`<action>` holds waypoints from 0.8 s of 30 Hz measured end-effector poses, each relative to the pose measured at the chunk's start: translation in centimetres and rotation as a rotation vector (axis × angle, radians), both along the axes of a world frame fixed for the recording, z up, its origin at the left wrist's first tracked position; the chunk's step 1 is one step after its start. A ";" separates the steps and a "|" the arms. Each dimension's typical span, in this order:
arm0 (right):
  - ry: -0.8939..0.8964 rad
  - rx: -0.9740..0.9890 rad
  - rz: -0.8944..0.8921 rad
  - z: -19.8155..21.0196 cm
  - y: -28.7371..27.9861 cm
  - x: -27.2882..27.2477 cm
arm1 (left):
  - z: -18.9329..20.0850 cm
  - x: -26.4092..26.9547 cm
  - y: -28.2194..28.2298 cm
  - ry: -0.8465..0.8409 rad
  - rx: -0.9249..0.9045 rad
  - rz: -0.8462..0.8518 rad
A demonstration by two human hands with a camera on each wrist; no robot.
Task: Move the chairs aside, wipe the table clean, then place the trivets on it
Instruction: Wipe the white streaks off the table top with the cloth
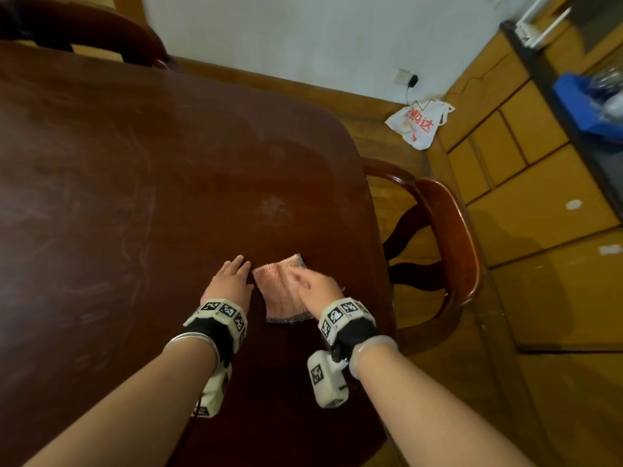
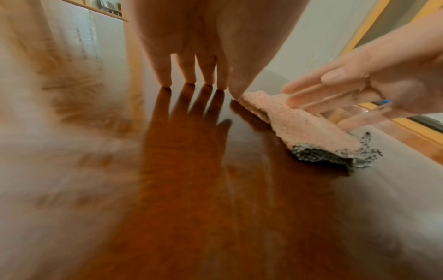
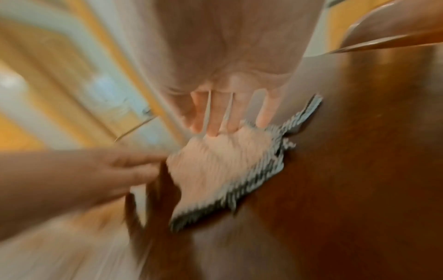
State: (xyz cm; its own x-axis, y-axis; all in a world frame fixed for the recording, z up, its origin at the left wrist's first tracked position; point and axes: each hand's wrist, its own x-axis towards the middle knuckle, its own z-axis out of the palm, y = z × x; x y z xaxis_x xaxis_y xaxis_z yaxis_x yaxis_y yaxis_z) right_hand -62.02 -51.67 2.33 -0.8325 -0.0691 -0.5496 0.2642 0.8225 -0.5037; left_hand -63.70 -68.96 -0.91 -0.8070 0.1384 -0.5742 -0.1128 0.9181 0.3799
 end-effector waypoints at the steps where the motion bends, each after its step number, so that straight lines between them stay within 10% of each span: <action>1: 0.043 0.037 -0.052 0.2 0.3 -0.3 | 0.2 0.2 0.4 0.014 0.016 0.029; 12: -0.092 0.191 -0.325 -2.5 -0.8 -2.4 | 0.5 -1.9 2.6 -0.035 0.046 0.193; 17: -0.124 0.261 -0.180 -2.3 -0.9 -2.5 | 0.4 -1.1 2.9 0.046 0.091 0.225; 24: -0.084 0.063 -0.326 -0.1 -1.7 -0.7 | 2.7 0.8 2.0 0.048 0.316 0.369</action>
